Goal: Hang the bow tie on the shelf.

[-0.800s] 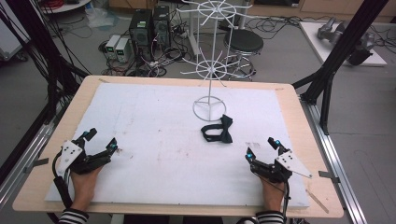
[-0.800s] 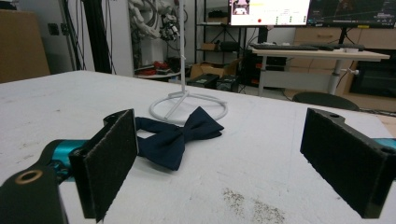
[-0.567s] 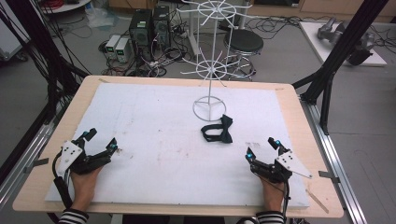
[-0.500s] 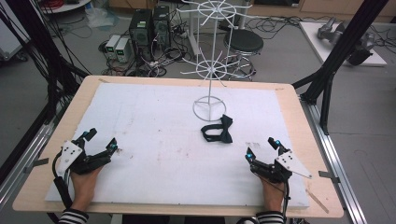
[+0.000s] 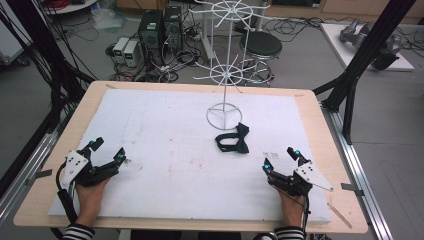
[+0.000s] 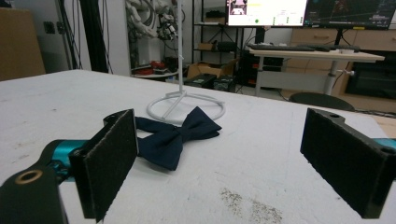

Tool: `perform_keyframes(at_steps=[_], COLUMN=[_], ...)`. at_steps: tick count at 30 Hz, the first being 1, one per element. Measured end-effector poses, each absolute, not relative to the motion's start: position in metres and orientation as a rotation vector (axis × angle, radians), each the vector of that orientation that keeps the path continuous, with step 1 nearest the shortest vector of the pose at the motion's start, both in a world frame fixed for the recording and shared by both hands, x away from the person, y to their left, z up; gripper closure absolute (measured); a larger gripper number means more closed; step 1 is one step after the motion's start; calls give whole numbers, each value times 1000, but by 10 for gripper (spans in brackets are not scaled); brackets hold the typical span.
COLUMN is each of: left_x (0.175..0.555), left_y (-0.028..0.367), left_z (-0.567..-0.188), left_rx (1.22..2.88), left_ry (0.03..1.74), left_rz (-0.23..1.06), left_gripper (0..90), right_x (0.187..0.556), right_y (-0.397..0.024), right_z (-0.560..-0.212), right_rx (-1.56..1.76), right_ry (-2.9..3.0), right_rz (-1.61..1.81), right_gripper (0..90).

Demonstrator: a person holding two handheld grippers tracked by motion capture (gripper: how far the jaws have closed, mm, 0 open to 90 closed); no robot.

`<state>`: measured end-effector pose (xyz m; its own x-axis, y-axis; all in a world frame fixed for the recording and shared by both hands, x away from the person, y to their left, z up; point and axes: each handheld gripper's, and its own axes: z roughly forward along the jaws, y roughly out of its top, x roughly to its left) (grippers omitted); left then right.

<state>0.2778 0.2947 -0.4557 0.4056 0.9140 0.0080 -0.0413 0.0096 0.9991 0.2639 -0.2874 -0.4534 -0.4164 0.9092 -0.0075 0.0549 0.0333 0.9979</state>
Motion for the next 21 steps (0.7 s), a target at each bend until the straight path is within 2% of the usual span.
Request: perform_keyframes(at_steps=[21], left_x=[278], left_y=[294], left_z=[-456], left_rx=[1349], left_ry=[871], left_rz=[923], left_gripper=[159], right_x=[275], right_y=[-279], right_z=[-447], right_rx=[1017], right_ry=[1749], right_rz=[1365], right_gripper=[103])
